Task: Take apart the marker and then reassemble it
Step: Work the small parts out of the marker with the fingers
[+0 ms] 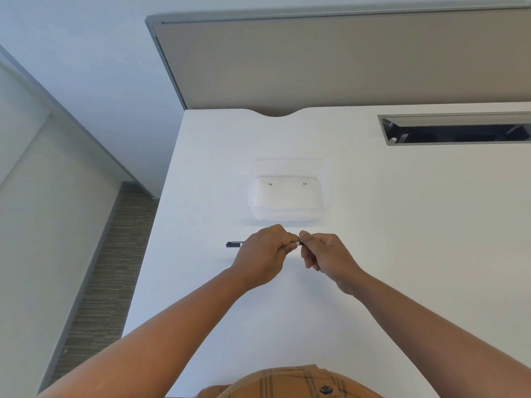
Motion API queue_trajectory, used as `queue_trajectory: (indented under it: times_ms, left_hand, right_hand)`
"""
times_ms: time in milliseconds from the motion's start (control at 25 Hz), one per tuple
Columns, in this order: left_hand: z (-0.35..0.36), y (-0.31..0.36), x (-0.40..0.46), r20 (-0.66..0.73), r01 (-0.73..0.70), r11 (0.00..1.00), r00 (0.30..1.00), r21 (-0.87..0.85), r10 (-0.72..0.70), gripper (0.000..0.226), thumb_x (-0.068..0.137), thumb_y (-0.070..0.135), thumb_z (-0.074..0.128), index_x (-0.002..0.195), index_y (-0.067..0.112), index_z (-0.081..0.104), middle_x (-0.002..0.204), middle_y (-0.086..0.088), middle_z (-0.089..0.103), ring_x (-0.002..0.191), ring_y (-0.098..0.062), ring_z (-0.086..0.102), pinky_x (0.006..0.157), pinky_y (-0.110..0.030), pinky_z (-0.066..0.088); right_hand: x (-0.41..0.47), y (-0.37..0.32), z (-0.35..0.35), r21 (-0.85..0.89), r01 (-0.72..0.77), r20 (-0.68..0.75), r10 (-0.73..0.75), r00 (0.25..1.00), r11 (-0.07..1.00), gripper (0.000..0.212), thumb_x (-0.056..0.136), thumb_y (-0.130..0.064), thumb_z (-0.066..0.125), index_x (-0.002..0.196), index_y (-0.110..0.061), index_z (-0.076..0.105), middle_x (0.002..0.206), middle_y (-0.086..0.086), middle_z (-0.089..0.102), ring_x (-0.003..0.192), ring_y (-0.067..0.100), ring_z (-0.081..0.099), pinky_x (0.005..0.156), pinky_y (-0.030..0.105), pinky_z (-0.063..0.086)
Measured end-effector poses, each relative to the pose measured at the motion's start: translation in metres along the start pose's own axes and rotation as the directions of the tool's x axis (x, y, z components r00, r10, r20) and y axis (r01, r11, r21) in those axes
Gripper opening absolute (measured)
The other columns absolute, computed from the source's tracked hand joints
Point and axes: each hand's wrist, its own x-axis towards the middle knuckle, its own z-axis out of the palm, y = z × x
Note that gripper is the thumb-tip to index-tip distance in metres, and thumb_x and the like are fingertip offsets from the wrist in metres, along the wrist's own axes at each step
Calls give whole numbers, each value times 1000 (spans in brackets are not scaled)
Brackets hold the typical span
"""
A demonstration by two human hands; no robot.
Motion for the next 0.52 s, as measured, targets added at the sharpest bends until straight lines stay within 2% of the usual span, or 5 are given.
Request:
queue_trajectory:
  times_ms: [160,360,520]
  left_hand:
    - [-2,-1,0,18,-25,999,1000,30,25,21,101,23,57,108,23,76,83,4,61,83,-16,55,73,-33,47]
    - [-1,-3,1,74,30,995,997,91,-37,24,102,26,54,97,12,73,84,-4,65,84,-21,56,76,-43,50]
    - [-3,-5,0,73,44,994,996,96,-51,23,101,27,54,103,16,75,89,-1,68,88,-20,57,78,-40,51]
  right_hand:
    - [0,3,-2,52,-106,109,100,989,993,46,101,-44,56,64,-19,65,59,4,63,47,13,42,47,20,32]
    - [1,13,-3,52,-74,110,68,992,996,37,102,-39,60,70,-20,63,62,-3,60,50,11,44,50,21,32]
    - [1,14,-4,86,-66,141,53,989,994,22,97,-32,67,80,-18,62,67,-3,62,52,11,51,49,21,32]
